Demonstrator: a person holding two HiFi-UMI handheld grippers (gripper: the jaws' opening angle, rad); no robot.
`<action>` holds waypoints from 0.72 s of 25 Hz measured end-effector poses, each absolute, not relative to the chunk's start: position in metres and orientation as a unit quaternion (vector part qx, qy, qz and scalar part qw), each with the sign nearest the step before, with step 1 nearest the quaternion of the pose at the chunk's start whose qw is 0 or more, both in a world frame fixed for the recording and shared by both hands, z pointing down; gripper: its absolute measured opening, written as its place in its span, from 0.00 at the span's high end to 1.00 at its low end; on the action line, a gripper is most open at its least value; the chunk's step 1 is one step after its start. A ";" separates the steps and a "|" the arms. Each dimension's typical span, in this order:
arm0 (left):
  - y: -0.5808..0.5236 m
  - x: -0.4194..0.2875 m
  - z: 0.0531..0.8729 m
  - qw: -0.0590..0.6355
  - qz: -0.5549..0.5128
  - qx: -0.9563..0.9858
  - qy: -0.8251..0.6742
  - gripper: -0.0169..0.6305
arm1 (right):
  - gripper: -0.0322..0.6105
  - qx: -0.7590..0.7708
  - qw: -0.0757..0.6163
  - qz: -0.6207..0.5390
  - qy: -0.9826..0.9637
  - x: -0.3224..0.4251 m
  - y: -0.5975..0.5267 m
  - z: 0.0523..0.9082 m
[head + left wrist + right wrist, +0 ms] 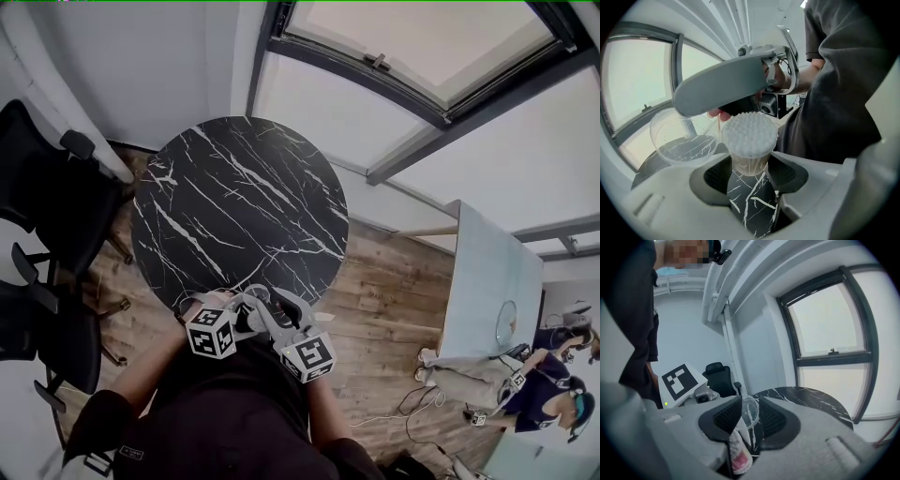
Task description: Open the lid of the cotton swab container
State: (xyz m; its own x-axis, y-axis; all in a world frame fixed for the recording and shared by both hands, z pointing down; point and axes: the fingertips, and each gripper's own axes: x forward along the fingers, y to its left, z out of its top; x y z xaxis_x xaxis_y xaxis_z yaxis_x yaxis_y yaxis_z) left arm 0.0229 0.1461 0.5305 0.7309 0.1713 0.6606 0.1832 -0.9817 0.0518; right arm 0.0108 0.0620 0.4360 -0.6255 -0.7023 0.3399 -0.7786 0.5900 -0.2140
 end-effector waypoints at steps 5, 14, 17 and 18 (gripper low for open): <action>0.140 0.025 0.534 -0.006 -0.351 -0.933 -0.085 0.59 | 0.77 0.419 0.089 0.177 -0.886 0.015 0.061 0.430; 0.113 0.024 0.534 -0.031 -0.347 -0.936 -0.047 0.59 | 0.77 0.437 0.056 0.169 -0.882 0.029 0.057 0.414; 0.102 0.024 0.532 -0.038 -0.342 -0.938 -0.028 0.59 | 0.77 0.453 0.045 0.165 -0.875 0.038 0.052 0.408; 0.098 0.024 0.531 -0.041 -0.340 -0.939 -0.020 0.59 | 0.77 0.461 0.039 0.167 -0.870 0.042 0.049 0.406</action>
